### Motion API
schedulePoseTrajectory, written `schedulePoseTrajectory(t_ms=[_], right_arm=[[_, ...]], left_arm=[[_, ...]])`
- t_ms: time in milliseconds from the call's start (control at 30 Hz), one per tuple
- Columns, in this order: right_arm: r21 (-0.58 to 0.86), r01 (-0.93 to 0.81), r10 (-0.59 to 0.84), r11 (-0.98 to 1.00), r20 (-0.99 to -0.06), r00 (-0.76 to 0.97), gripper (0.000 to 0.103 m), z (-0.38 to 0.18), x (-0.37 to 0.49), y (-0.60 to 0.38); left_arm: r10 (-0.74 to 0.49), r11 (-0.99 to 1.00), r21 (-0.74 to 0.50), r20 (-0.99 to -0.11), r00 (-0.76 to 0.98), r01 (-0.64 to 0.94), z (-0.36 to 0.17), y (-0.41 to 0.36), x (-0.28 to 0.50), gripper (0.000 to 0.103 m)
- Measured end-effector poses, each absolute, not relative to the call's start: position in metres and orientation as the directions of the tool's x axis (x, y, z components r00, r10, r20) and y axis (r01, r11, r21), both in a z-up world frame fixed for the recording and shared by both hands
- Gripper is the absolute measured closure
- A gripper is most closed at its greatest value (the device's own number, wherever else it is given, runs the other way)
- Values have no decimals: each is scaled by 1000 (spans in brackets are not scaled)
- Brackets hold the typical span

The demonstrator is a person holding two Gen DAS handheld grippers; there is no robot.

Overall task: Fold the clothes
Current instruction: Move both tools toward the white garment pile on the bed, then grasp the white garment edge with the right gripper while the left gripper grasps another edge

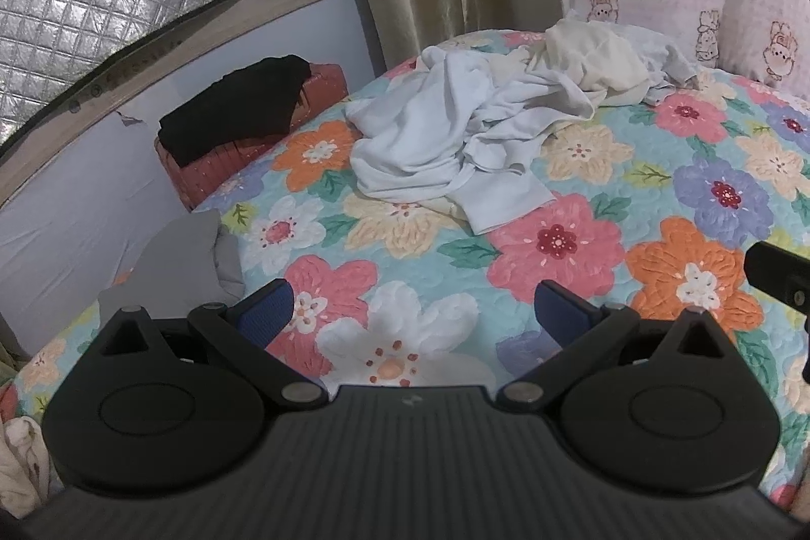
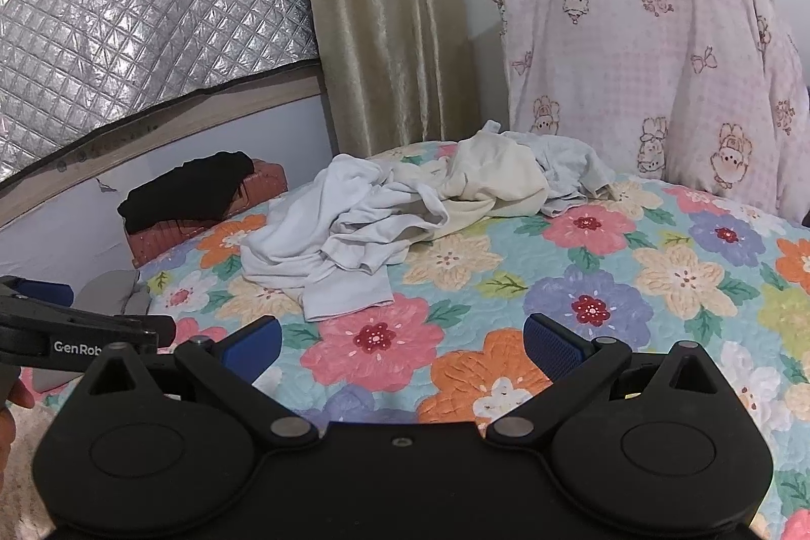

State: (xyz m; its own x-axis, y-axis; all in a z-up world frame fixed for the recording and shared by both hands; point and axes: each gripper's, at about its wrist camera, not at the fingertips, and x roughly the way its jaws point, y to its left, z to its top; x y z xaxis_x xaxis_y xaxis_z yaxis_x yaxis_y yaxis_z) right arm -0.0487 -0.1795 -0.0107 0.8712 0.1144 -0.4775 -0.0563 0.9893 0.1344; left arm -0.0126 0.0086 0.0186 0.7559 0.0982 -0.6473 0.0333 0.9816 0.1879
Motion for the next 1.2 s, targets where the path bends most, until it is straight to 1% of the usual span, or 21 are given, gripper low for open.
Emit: schedulePoseTrajectory(t_ms=[200,333,500,600,733,833,900,967,1067,1133,1200], right_arm=[[147,-48,113,988,-474,873,0,-16,-45,-178],[194,-42,132,980,-481,867,0,-27,-34,-178],[244,-75,200,967,-542,816,0,-42,-3,-174],[264,-111,247,958,-566,787,0,-47,28,-170],[290,-141,292,947,-588,754,0,-57,76,-157],[299,-156,313,942,-601,735,0,-67,110,-146],[302,-158,318,940,-608,727,0,-73,130,-142],[321,-152,327,935,-613,719,0,-81,153,-139],[381,-119,347,917,-616,707,0,-96,189,-136],[420,-83,352,904,-619,702,0,-104,214,-136],[446,-49,350,894,-625,698,0,-111,240,-134]], left_arm=[[85,983,179,-648,757,44,13,12,-3,0],[70,982,179,-643,762,61,7,15,17,0],[38,982,170,-619,785,87,-1,29,72,0],[24,987,140,-620,784,80,-10,41,126,0],[-14,995,74,-602,799,73,-35,58,191,1],[-27,997,41,-621,783,67,-62,67,224,4],[-44,996,34,-577,816,78,-80,73,232,4],[-67,993,40,-563,823,108,-100,76,243,4],[-69,994,27,-607,792,107,-122,80,263,4],[-72,996,-2,-620,781,90,-130,85,271,3],[-104,994,-46,-633,767,97,-135,90,278,3]])
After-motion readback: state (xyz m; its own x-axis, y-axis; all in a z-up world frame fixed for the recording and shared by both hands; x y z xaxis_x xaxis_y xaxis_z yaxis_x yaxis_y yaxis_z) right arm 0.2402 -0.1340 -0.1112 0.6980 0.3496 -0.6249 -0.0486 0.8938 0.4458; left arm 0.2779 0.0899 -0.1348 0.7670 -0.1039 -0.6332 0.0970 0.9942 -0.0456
